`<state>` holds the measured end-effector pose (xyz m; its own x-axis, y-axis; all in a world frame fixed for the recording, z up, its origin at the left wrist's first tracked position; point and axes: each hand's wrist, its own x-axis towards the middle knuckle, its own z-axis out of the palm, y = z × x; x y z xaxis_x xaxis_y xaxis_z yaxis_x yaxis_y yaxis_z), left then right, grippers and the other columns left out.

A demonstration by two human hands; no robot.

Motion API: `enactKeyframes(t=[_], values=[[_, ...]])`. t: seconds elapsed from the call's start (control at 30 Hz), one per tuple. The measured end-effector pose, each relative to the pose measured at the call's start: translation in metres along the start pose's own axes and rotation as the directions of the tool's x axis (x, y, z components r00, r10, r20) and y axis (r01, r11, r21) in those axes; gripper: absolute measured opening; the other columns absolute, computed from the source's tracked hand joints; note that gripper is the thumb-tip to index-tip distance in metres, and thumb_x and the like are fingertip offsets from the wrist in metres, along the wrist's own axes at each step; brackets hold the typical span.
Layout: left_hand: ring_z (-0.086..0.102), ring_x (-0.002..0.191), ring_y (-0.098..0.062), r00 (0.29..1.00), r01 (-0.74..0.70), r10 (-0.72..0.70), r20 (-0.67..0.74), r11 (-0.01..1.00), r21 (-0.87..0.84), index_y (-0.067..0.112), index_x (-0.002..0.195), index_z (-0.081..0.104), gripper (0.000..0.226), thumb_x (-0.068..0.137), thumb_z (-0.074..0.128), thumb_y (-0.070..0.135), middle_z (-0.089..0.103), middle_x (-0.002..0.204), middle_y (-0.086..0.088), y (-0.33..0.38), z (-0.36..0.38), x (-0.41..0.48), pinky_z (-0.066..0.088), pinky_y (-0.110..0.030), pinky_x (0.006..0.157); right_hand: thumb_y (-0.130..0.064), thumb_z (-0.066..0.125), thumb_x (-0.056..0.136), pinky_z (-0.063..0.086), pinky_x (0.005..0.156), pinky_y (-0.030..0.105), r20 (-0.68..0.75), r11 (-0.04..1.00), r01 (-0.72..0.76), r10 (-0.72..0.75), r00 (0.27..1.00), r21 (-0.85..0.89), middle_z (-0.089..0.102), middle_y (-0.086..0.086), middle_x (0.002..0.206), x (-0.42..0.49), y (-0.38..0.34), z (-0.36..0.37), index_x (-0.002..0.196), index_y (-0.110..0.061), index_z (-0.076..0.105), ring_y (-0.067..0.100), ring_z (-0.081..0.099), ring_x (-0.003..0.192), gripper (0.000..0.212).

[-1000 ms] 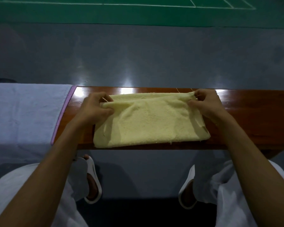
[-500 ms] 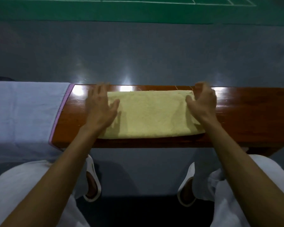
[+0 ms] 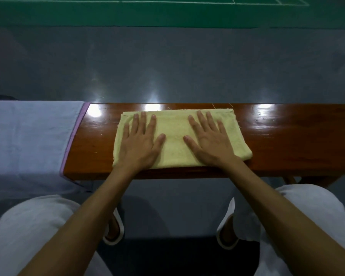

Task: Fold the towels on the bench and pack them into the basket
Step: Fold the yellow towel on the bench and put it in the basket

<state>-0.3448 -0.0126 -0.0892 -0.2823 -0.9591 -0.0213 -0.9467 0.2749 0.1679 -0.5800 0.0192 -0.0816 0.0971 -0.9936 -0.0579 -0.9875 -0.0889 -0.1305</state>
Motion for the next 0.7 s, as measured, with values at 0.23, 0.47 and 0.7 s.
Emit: enactKeyframes(t=[0.23,0.47,0.7], values=[[-0.018,0.157,-0.020,0.995,0.100,-0.100,-0.012,0.994,-0.033,0.018,0.164,-0.008,0.076,0.105,0.013,0.062,-0.015,0.171,-0.003,-0.031,-0.008,-0.005,-0.005,-0.050,0.127,-0.069,0.009,0.101,-0.002,0.126,0.054,-0.025,0.981,-0.194,0.195,0.981,0.015,-0.016,0.001,0.170,-0.002,0.052,-0.002,0.163,-0.024,-0.010,0.020,-0.019,0.156,0.079],[-0.015,0.157,-0.023,0.992,0.126,-0.127,-0.026,0.991,-0.041,0.017,0.164,-0.005,0.078,0.105,0.013,0.063,-0.014,0.172,-0.001,-0.042,-0.004,-0.008,-0.005,-0.050,0.125,-0.067,0.010,0.101,-0.001,0.127,0.053,-0.034,0.983,-0.182,0.183,0.983,0.034,-0.014,0.001,0.171,-0.004,0.053,-0.002,0.163,-0.023,-0.008,0.020,-0.018,0.156,0.078],[-0.014,0.158,-0.028,0.993,0.118,-0.119,-0.025,0.992,-0.039,0.015,0.165,0.000,0.080,0.102,0.011,0.064,-0.008,0.172,-0.005,-0.041,-0.008,-0.005,-0.001,-0.054,0.127,-0.064,0.017,0.103,0.000,0.127,0.054,-0.030,0.983,-0.172,0.174,0.984,0.069,-0.010,0.003,0.171,-0.002,0.050,-0.005,0.163,-0.022,-0.005,0.023,-0.015,0.157,0.077]])
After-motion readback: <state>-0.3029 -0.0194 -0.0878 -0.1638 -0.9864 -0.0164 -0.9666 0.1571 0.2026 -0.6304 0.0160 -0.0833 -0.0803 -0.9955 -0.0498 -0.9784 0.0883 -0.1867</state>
